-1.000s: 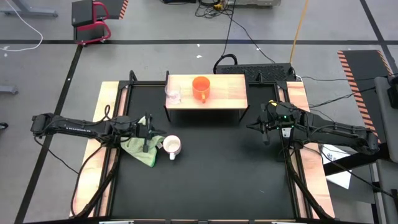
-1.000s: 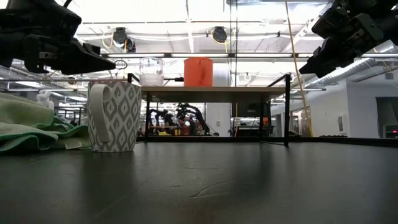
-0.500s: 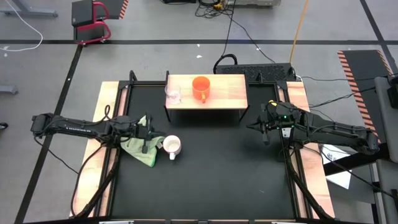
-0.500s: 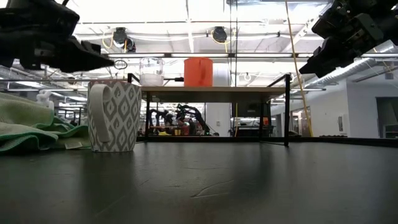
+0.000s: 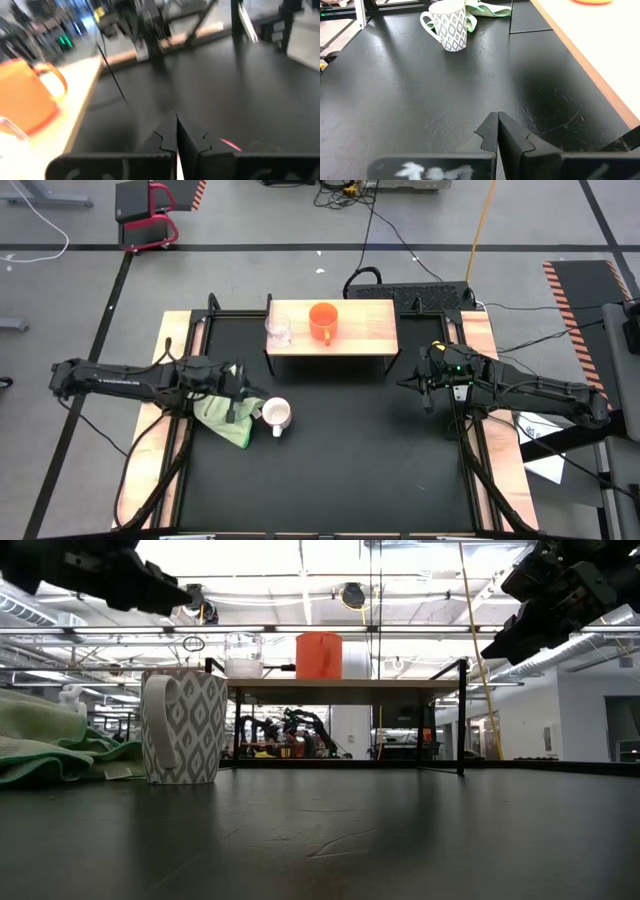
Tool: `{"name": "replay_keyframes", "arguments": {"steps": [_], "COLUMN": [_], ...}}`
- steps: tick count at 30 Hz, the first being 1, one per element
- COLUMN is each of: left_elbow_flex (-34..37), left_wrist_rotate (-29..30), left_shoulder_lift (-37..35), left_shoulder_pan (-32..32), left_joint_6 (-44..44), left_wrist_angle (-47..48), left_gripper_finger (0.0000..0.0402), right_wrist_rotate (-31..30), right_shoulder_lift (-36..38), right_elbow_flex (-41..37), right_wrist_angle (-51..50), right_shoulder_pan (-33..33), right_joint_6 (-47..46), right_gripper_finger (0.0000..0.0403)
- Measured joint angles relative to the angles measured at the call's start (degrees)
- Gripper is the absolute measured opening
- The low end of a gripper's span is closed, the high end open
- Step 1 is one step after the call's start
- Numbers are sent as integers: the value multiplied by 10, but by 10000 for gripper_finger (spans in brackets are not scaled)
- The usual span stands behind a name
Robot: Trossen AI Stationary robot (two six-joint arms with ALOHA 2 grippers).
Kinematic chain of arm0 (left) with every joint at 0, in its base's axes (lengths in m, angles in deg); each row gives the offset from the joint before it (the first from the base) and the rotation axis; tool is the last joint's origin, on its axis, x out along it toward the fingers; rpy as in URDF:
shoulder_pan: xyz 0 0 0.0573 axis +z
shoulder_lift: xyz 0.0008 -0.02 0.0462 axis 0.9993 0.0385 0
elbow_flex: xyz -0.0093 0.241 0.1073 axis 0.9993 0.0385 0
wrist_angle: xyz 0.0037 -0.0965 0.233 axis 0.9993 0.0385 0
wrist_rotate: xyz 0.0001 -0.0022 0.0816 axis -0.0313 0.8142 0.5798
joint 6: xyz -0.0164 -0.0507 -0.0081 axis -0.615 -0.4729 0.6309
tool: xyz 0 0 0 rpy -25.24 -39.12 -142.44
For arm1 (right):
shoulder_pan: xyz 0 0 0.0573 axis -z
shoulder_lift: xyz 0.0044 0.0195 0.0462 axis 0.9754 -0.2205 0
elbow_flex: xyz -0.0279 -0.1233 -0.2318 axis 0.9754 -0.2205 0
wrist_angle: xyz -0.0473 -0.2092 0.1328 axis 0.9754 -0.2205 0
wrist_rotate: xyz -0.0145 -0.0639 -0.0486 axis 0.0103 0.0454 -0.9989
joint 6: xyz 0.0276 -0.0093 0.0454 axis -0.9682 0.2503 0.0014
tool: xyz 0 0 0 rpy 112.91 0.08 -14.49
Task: Stack small to large cups/mugs on shelf
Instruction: Put the white patterned mug on the shelf
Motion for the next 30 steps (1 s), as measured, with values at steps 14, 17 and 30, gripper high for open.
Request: {"name": "replay_keyframes", "arguments": {"steps": [14,17,30], "left_elbow_flex": [-147,-177,-346], "left_wrist_rotate": [-82,-66,-24], "left_shoulder_lift": [157,204,333], "left_shoulder_pan": [-1,-1,0], "left_joint_6": [38,36,53], "left_wrist_angle": [164,194,386], "left_gripper_finger": [1,1,0], "right_wrist_rotate": [0,0,0], "right_shoulder_lift": [0,0,0], "right_elbow_flex": [0,0,0], "right_wrist_angle": [0,0,0], "right_shoulder_pan": [0,0,0], "right_joint_6": [0,-2,-2], "right_gripper_finger": [0,0,0]}}
